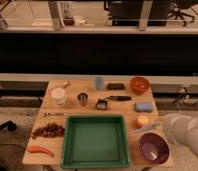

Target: Place towel in purple bowl

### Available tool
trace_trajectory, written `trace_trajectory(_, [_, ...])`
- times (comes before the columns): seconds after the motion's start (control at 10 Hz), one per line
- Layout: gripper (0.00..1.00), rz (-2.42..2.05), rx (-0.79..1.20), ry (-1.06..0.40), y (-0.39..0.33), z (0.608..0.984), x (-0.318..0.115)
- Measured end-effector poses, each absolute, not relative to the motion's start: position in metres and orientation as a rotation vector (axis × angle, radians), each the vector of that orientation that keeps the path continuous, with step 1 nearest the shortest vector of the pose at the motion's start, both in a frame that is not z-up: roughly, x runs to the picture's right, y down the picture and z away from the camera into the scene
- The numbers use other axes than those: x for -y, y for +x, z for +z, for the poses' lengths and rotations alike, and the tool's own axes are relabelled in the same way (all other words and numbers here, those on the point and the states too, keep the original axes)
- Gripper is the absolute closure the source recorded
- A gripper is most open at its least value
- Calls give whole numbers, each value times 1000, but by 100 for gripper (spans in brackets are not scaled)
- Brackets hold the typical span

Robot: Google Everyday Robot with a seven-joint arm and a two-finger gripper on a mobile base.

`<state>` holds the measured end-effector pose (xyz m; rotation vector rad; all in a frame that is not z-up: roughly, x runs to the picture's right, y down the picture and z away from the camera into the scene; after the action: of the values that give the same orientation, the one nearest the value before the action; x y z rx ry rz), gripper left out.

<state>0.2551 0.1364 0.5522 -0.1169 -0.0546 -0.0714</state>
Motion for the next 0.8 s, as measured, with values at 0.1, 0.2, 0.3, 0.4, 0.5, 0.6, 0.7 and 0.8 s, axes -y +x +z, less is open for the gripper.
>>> trace_trajectory(0.1, [100, -70, 58, -131, 257, 553, -137])
trace_trajectory(0.2, [100, -72, 70, -150, 258, 558, -137])
trace_trajectory(0.3, [100, -73, 82, -163, 259, 564, -136])
trace_trajectory(0.4, [100, -70, 89, -173, 261, 567, -137])
trace_trajectory(0.5, [100, -66, 96, -184, 264, 569, -137])
trace_trajectory(0.6, [100, -62, 100, -195, 265, 570, -138])
trace_trajectory(0.7, [100, -60, 99, -202, 268, 570, -139])
trace_trajectory(0.8, [100, -60, 101, -214, 268, 568, -141])
